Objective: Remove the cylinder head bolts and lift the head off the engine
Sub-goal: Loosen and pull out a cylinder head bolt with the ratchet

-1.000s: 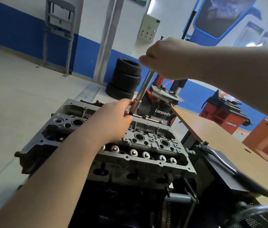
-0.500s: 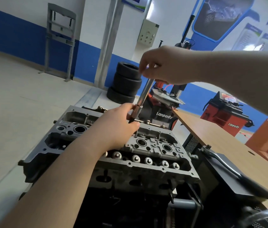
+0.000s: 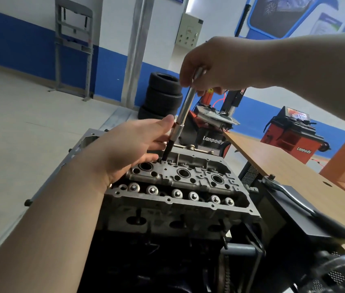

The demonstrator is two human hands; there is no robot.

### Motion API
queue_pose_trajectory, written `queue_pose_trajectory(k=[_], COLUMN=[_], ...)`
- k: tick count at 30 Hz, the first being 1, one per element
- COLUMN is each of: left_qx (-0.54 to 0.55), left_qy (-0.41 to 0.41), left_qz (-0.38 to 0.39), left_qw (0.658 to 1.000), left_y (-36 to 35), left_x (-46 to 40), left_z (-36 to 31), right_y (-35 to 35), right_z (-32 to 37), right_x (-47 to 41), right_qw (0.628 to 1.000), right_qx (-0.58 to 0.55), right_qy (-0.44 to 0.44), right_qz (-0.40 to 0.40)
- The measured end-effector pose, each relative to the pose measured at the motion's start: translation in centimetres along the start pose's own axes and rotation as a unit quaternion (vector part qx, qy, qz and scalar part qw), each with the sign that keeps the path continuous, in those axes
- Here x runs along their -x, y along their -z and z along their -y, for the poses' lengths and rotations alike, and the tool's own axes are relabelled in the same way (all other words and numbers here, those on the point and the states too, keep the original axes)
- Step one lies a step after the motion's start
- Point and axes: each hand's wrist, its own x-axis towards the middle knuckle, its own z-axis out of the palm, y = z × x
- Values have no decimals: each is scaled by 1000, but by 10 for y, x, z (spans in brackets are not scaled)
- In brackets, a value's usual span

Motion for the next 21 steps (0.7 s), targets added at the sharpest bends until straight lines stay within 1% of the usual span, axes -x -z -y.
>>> queue_pose_trajectory(k=[2,3,5,6,7,9,11,13,14,16,17,18,19,21], left_qx=[3,1,-6,-9,-12,-15,-15,-21,-27,-37,-42,-47,-53,-63], left_qy=[-2,-4,-8,-9,-9,-9,-8,-8,-7,-3,-3,-4,-6,-9], left_qz=[7,7,8,8,8,3,-3,-6,-5,-2,-3,-4,-4,-4], left_qw=[1000,1000,1000,1000,1000,1000,1000,1000,1000,999,999,999,999,998], left_y=[0,0,-1,-2,-2,-2,-1,0,-1,-2,-2,-2,-3,-3], left_x=[0,0,0,1,1,2,3,4,4,5,5,5,5,4], left_z=[1,1,1,0,0,0,0,-1,-1,-2,-1,-1,-1,0], right_y=[0,-2,-7,-9,-9,-3,3,2,1,-1,-1,0,2,5], right_z=[3,2,1,2,0,3,6,4,4,5,6,7,8,5], right_x=[-1,-4,-6,-7,-8,-4,0,-3,-5,-6,-6,-5,-2,-2], right_qw=[998,999,989,981,980,995,999,999,999,980,974,979,992,999], right_qx=[-57,-28,145,192,194,86,26,-8,33,192,223,197,118,18], right_qy=[-27,-40,-35,-33,-31,-39,-15,-1,11,49,40,46,35,28], right_qz=[2,7,12,4,2,10,23,32,37,32,15,11,15,33])
